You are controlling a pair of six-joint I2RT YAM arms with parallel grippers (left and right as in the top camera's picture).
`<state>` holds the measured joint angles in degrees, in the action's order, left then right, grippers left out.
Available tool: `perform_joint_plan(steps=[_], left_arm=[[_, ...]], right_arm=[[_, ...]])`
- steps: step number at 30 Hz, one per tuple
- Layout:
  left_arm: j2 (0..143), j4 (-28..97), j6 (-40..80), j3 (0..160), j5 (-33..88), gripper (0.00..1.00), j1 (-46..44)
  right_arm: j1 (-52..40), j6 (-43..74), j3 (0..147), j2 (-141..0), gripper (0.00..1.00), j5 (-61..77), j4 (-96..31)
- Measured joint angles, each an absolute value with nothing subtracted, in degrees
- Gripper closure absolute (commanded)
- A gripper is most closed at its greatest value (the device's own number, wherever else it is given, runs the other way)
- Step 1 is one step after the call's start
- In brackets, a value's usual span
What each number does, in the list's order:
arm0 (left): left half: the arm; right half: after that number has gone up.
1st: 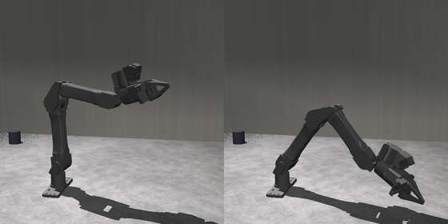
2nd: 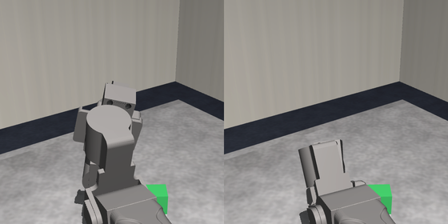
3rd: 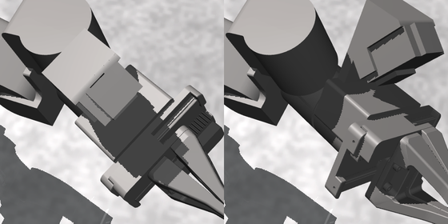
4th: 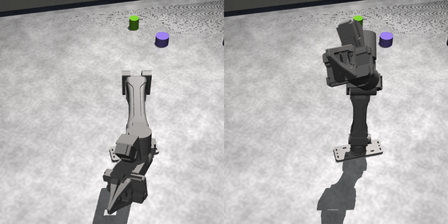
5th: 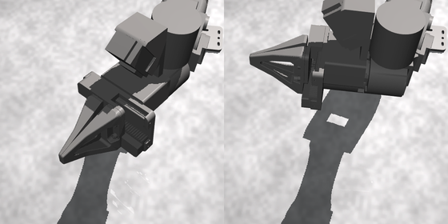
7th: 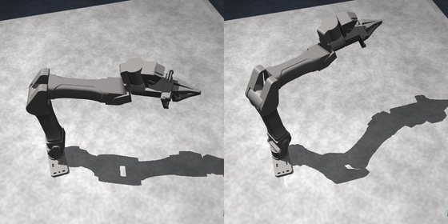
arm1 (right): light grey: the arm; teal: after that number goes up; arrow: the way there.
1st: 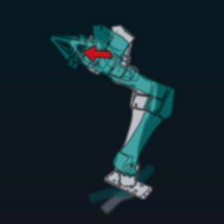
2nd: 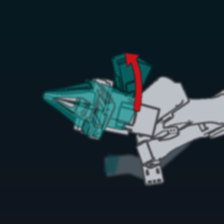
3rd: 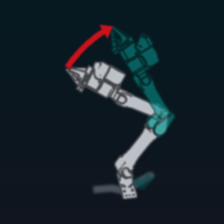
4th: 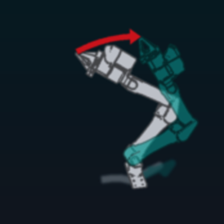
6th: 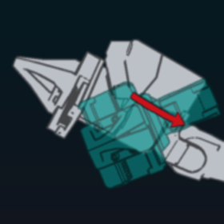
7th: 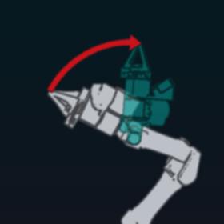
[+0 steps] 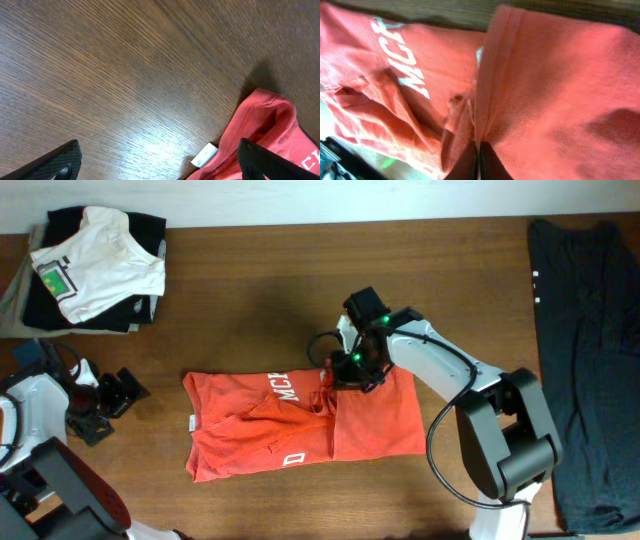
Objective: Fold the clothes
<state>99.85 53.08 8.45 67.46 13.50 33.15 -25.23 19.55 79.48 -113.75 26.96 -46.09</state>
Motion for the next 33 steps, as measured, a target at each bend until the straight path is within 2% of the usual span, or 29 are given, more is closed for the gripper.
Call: perform_joint_plan(steps=[1,2,3,4,5,8,9,12,15,21,25,33], left_arm=[[99.85,53.10,8.45,67.46,13.52,0.01,33.15],[99.85,53.08,8.45,67.46,13.50,0.01,33.15],[99.85,53.10,8.45,67.46,13.52,0.01,33.15],[99.85,53.10,8.45,67.46,13.52,0.01,33.15],[99.85,53.10,8.45,67.46,13.52,0.01,33.15],[99.85,53.10,8.43,67.46,13.52,0.01,33.15],[99.85,53.01,8.45,67.46,13.52,0.01,33.15],[99.85,53.12,8.43,67.46,13.58,0.01,33.15],[99.85,53.12,8.43,67.46,13.54,0.01,33.15],[99.83,51.90,7.62,63.72,17.26,0.01,31.79],[99.85,49.84,3.27,61.91,23.42,0.01,26.94],[103.81,52.45,0.91,61.30,27.46,0.01,22.46]], right_arm=[[-26.41,21.06,79.44,-113.78,0.96,26.92,-44.27],[-27.73,22.55,79.44,-113.78,0.88,26.65,-42.87],[-30.15,24.49,79.42,-113.84,0.58,25.82,-41.08],[-32.84,26.09,79.42,-113.86,0.13,25.39,-39.46],[-34.02,26.52,79.42,-113.86,0.00,25.23,-38.89],[-33.45,26.55,79.90,-113.93,0.01,24.49,-43.11],[-29.61,24.86,82.96,-114.45,0.01,24.29,-51.11],[-18.65,17.91,93.95,-114.91,0.01,23.83,-61.69],[-7.81,15.14,100.77,-114.89,0.01,23.73,-61.69],[13.23,14.33,100.88,-114.89,0.01,13.76,-59.99],[18.33,14.33,100.88,-114.89,0.01,13.30,-59.77],[18.33,14.31,100.88,-114.89,0.01,13.32,-59.77]])
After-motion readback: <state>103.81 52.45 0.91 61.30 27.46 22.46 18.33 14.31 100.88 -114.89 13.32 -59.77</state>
